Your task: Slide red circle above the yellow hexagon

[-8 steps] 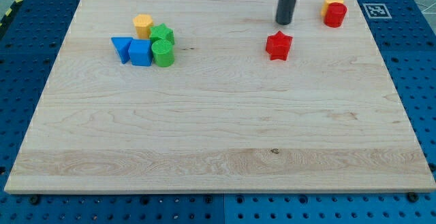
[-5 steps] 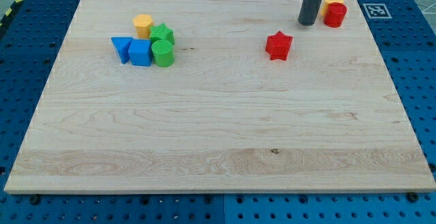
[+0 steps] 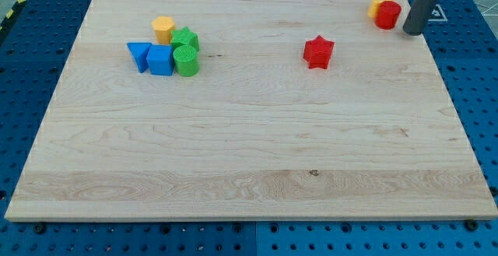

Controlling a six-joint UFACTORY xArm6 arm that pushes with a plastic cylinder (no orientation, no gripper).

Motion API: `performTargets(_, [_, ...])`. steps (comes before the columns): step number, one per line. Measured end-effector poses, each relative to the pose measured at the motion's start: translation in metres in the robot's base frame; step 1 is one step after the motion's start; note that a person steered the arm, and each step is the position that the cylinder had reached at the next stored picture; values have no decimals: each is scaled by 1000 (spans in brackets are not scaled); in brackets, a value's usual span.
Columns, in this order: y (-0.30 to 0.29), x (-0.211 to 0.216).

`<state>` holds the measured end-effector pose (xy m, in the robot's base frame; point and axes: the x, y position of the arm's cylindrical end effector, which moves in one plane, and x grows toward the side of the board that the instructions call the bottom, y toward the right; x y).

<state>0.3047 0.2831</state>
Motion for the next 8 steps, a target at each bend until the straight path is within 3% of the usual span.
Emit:
performTargets(2, [0, -30])
performTargets(5, [-30, -30])
performTargets(6, [-48, -30])
performTargets(8, [-138, -29])
